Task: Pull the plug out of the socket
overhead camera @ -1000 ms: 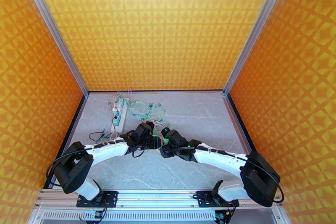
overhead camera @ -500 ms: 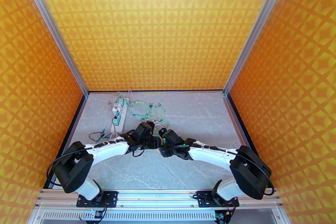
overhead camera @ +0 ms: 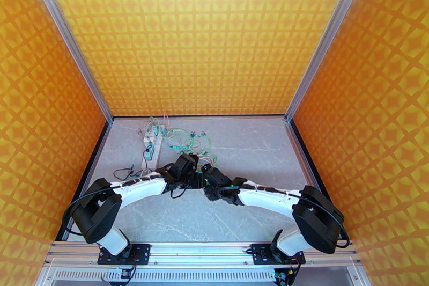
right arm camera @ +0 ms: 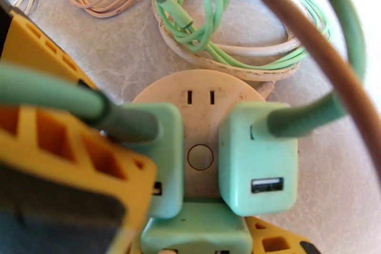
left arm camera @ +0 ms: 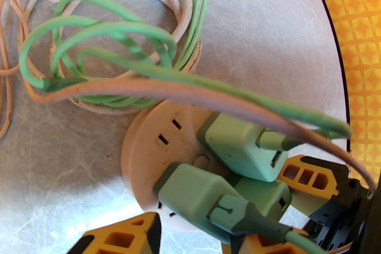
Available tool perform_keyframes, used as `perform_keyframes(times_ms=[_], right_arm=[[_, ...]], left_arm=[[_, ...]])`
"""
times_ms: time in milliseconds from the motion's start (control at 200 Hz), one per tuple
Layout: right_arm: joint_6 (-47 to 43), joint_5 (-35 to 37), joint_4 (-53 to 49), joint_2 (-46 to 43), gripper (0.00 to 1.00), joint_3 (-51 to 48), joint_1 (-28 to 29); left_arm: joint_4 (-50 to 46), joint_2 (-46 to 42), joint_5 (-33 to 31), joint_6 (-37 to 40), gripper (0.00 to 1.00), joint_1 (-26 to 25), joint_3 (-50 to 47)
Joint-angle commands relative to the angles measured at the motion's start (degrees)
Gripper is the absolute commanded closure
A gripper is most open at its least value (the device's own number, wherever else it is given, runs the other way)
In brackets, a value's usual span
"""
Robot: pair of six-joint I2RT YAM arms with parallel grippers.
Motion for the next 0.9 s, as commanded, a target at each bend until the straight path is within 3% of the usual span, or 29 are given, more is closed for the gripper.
perform_keyframes(times_ms=[0, 175, 395, 670, 895], right_arm=[[-0.27, -0.79, 3.79, -2.64, 0.7, 0.52, 2.02], [2.35, -2.04, 4.4, -4.73, 0.7, -0.22, 1.47], [6.85, -9.26, 8.78, -9.72, 0.7, -3.69, -3.87], [5.86, -11.51, 7.87, -9.88, 0.69, -3.47, -4.41], [1.25, -2.79, 2.61, -6.24, 0.68, -0.41, 0.46]], left_arm=[[-7.08, 4.64, -3.11, 1.47, 0.58, -0.01, -1.19], [-7.85, 3.86, -4.29, 2.2, 0.58, 0.05, -1.92], [-8.22, 3.67, -4.41, 2.48, 0.58, 0.01, -2.71], [-8.16, 3.58, -4.42, 2.57, 0.58, -0.04, -2.87], [-8.61, 4.98, -4.4, 3.89, 0.59, -0.7, -1.36]])
